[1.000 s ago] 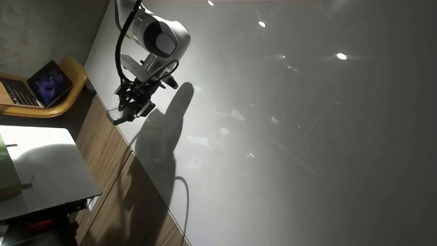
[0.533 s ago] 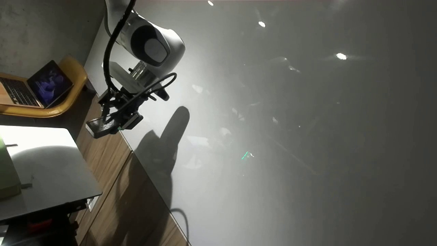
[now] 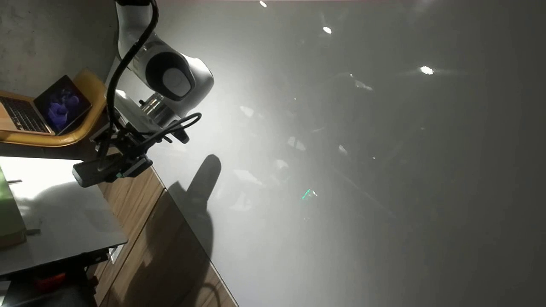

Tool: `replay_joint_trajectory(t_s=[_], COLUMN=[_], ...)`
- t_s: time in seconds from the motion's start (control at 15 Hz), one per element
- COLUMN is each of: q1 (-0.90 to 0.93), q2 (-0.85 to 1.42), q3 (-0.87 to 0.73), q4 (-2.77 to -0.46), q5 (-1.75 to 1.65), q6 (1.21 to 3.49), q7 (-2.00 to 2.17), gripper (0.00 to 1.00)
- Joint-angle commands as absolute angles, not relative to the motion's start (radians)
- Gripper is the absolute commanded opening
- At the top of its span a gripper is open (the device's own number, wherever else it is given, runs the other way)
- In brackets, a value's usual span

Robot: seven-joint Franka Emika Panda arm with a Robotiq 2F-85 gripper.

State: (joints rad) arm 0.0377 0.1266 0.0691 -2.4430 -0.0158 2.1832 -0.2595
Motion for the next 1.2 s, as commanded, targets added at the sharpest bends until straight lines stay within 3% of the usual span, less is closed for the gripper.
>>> replay_joint_trajectory(t_s=[0.0,1.13], q1=[0.03,-0.005], q2=[0.175,0.267], q3=[0.066,0.034], q4=[-2.435,-2.37], q5=[-0.01,-0.045], q6=[2.188,2.182], q7=[-0.282,-0.253], gripper=[0.34,0.34])
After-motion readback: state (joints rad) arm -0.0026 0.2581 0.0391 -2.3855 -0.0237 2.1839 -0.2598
